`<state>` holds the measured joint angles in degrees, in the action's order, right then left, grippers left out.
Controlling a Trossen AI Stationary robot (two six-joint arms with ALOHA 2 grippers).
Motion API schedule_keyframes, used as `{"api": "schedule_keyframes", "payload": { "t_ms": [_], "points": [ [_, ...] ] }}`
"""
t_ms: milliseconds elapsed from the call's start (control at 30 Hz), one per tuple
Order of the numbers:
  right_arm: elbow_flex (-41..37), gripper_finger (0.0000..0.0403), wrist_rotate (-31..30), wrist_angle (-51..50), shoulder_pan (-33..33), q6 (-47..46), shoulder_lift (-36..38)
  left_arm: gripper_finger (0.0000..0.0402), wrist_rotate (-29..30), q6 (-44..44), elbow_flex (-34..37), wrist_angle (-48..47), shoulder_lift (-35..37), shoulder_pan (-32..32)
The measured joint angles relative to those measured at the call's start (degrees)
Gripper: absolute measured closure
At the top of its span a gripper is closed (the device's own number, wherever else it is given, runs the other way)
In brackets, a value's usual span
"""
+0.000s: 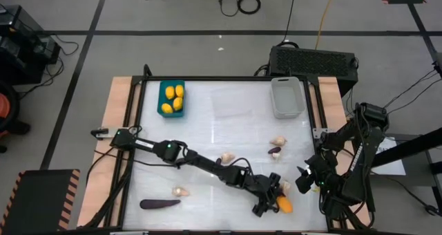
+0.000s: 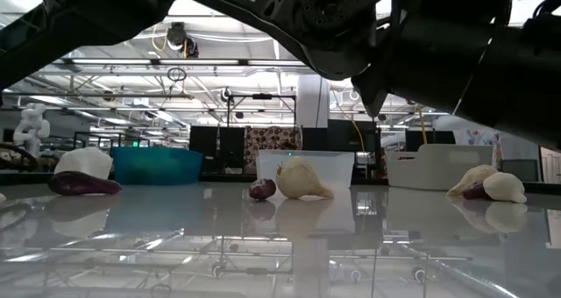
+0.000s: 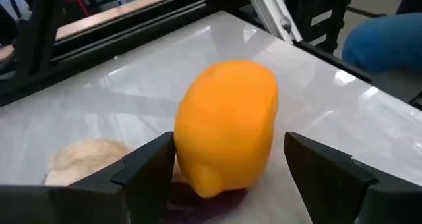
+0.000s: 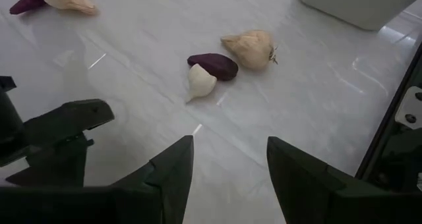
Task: Sort produce into baskets
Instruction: Put the lemon into the blue bin
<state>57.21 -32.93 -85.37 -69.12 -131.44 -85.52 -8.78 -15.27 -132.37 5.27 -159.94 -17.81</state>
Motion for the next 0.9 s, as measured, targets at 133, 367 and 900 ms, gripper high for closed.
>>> {"api": "schedule_keyframes", "payload": {
  "t_ms": [133, 367, 900],
  "points": [
    [0.0, 0.0218, 0.0, 0.0, 0.0, 0.0, 0.0, 0.0111, 0.0, -0.1, 0.0, 2.4, 0.0, -0.3],
    [0.0, 0.0218, 0.0, 0.0, 0.0, 0.0, 0.0, 0.0111, 0.0, 0.0, 0.0, 4.0, 0.0, -0.3],
    [0.0, 0.0218, 0.0, 0.0, 0.0, 0.1, 0.0, 0.0167, 0.2, 1.5, 0.0, 3.1, 0.0, -0.2]
  ]
}}
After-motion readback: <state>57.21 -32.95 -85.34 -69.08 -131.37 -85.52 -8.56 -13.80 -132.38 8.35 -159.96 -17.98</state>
